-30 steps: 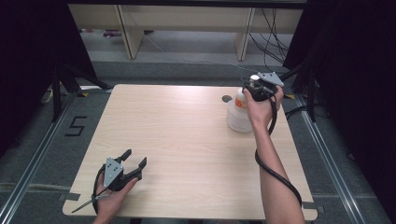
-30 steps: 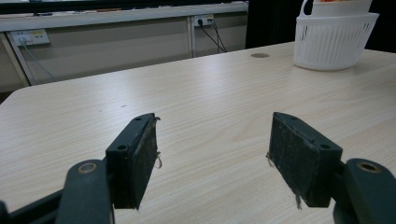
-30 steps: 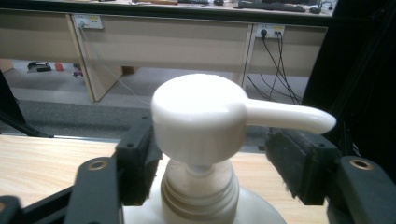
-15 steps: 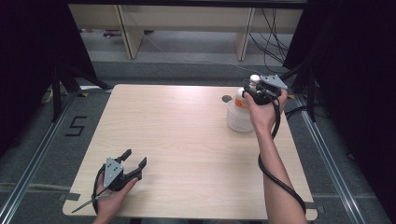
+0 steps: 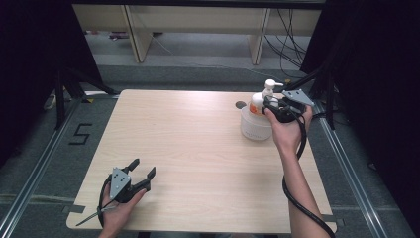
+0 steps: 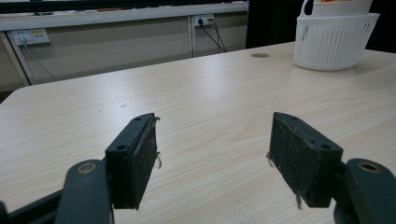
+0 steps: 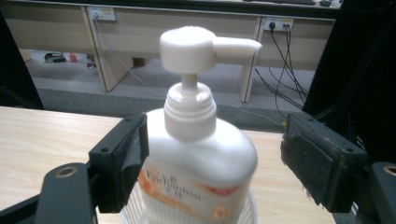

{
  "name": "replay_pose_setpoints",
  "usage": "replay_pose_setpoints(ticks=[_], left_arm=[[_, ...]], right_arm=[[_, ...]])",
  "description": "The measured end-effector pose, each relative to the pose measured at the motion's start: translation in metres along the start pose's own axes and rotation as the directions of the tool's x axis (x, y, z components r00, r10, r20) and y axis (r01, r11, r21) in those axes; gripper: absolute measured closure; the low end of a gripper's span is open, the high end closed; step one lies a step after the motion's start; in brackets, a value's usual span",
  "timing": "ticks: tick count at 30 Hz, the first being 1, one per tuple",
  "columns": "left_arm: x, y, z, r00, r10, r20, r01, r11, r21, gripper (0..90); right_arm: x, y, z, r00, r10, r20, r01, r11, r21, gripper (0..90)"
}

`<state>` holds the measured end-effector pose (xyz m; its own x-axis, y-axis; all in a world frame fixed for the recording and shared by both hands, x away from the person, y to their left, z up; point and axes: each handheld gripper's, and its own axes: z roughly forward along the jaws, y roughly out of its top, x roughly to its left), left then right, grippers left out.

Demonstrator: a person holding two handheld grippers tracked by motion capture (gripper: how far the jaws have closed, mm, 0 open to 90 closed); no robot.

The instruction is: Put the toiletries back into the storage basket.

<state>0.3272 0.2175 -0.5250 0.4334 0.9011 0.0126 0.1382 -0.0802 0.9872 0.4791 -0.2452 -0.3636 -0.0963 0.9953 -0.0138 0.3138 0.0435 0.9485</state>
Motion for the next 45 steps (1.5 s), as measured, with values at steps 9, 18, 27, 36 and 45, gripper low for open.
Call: replay_pose_setpoints(ticks=[9, 18, 27, 36, 45], left_arm=[[0.000, 0.000, -0.001, 1.0000, 0.003, -0.005, -0.003, 0.9999, 0.012, 31.7], [0.000, 0.000, 0.000, 1.0000, -0.001, -0.001, 0.001, 1.0000, -0.002, 31.7], [-0.001, 0.000, -0.001, 1.0000, 0.002, -0.009, -0.002, 0.9999, 0.010, 31.7], [-0.001, 0.000, -0.001, 0.9999, 0.002, -0.012, -0.002, 1.0000, 0.010, 31.7], [-0.001, 0.000, -0.001, 0.9999, 0.001, -0.013, -0.001, 1.0000, 0.009, 31.6]], right_arm=[[-0.008, -0.014, -0.022, 0.9996, -0.023, -0.016, 0.023, 1.000, -0.018, 23.7], [-0.014, -0.033, -0.045, 0.9982, -0.042, -0.043, 0.042, 0.999, 0.005, 26.6], [-0.022, -0.054, -0.063, 0.9968, -0.032, -0.074, 0.033, 0.999, 0.019, 27.3], [-0.028, -0.089, -0.082, 0.9932, -0.059, -0.100, 0.063, 0.997, 0.039, 27.4], [-0.032, -0.123, -0.095, 0.9911, -0.057, -0.120, 0.058, 0.998, 0.003, 29.6]])
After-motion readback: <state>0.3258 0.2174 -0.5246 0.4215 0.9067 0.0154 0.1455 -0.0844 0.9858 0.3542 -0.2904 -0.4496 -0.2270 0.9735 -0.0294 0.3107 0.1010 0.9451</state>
